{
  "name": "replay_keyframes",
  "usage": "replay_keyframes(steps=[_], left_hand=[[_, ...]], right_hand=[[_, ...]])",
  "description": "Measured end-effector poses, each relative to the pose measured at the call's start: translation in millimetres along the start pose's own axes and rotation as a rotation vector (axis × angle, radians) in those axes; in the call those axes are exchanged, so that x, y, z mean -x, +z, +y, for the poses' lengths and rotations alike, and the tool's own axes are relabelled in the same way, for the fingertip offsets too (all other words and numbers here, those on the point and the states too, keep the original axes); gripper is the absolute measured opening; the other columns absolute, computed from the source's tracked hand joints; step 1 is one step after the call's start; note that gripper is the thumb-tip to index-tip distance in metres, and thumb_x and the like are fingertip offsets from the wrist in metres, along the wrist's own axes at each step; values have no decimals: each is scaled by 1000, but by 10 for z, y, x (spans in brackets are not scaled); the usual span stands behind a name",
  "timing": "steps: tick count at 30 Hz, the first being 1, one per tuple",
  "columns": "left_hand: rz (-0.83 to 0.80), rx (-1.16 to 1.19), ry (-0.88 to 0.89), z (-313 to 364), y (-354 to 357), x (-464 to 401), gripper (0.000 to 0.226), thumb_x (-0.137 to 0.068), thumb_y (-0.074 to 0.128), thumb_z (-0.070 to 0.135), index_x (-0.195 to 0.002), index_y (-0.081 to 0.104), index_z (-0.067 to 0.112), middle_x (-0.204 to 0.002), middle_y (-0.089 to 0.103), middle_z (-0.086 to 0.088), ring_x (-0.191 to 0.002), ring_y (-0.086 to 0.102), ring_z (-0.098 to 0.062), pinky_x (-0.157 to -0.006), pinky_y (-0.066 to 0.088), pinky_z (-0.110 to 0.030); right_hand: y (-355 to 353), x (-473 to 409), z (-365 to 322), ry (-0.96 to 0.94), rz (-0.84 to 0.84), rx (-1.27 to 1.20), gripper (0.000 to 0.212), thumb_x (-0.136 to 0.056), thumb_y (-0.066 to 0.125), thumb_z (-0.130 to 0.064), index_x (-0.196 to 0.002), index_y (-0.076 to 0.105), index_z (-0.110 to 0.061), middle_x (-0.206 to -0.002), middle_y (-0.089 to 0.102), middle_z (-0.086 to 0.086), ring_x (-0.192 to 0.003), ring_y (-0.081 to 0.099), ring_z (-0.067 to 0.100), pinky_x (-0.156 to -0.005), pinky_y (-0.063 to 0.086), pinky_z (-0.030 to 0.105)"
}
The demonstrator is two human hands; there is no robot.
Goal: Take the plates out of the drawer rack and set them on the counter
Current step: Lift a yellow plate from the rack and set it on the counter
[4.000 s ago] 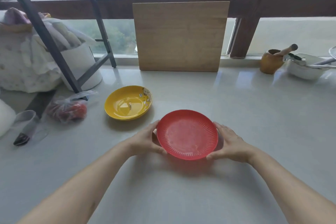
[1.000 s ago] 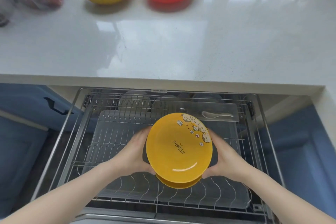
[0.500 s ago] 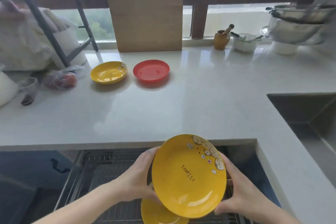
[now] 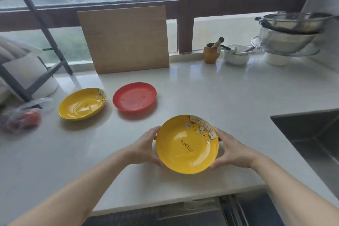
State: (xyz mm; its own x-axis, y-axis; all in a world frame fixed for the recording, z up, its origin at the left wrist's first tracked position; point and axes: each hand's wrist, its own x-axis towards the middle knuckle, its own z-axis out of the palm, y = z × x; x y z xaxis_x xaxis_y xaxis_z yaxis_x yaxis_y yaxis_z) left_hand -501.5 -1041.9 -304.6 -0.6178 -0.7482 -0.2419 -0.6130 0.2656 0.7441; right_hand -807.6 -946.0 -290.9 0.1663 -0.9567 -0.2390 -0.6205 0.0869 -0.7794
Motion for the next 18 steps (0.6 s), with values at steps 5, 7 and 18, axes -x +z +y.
replay_keyframes(steps=[5, 7, 18], left_hand=[[-24, 54, 31, -72, -186, -416, 104, -52, 95, 23, -136, 36, 35, -130, 43, 14, -115, 46, -4, -88, 49, -22], [-32, 60, 40, -68, -267, -557, 101, -54, 95, 20, -136, 37, 35, -128, 45, 14, -110, 49, 1, -82, 50, -20], [238, 72, 48, -186, -490, -1332, 69, -68, 84, 14, -127, 54, 35, -108, 62, 11, -72, 59, -9, -79, 55, -27]], right_hand=[[-137, -477, 187, 84, 15, 78, 114, -41, 88, -54, -137, 27, -59, -133, 39, -15, -129, 34, 7, -113, 32, 37], [-200, -644, 241, 98, 21, 98, 114, -40, 87, -57, -137, 28, -57, -130, 40, -16, -128, 34, 9, -113, 33, 42], [-490, -1420, 283, 141, 190, 28, 106, -45, 84, -56, -137, 31, -53, -132, 41, -6, -130, 36, 17, -114, 32, 45]])
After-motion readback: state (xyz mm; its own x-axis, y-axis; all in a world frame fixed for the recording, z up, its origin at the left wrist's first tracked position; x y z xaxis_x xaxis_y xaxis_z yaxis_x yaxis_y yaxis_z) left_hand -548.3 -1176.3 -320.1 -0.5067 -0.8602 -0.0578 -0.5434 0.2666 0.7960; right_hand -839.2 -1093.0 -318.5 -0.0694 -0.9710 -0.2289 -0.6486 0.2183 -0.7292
